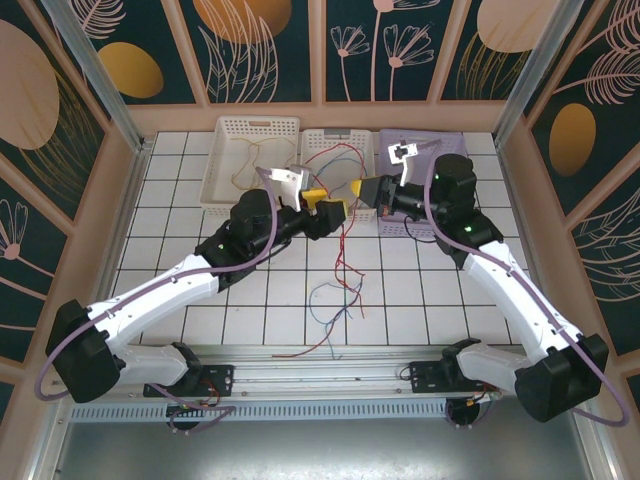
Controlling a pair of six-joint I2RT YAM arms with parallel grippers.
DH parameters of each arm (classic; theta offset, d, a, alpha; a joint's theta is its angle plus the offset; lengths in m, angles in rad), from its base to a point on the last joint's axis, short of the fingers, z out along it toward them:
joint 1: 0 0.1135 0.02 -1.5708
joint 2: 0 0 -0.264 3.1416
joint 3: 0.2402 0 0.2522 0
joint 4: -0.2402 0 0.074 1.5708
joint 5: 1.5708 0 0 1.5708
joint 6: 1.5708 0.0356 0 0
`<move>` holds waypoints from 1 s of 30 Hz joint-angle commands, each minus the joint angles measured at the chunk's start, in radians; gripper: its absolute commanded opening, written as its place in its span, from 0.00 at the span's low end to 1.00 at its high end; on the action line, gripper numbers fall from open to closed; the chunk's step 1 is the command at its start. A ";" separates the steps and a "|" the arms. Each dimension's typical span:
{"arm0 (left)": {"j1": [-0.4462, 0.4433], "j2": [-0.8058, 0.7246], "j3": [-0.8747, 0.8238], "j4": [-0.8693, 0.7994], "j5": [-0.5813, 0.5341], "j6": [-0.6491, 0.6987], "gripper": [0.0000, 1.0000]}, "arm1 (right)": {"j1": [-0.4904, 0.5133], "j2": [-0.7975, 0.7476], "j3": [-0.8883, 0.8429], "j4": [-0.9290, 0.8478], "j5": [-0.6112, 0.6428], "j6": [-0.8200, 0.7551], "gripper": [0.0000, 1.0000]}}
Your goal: Untangle the cables
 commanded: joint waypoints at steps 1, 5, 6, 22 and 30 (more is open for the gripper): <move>0.007 -0.001 0.008 0.015 0.000 -0.005 0.52 | 0.019 -0.023 0.004 0.056 -0.024 0.001 0.00; 0.010 -0.004 0.007 0.017 -0.013 -0.004 0.23 | 0.023 -0.028 0.010 0.045 -0.023 -0.002 0.00; 0.013 -0.008 0.008 0.014 -0.014 -0.001 0.12 | 0.023 -0.032 0.014 0.034 -0.010 -0.009 0.00; 0.195 -0.191 -0.066 -0.236 -0.138 0.070 0.00 | -0.291 -0.127 -0.018 -0.163 0.412 0.058 0.00; 0.314 -0.250 -0.042 -0.340 -0.140 0.099 0.00 | -0.411 -0.168 -0.027 -0.228 0.494 0.089 0.00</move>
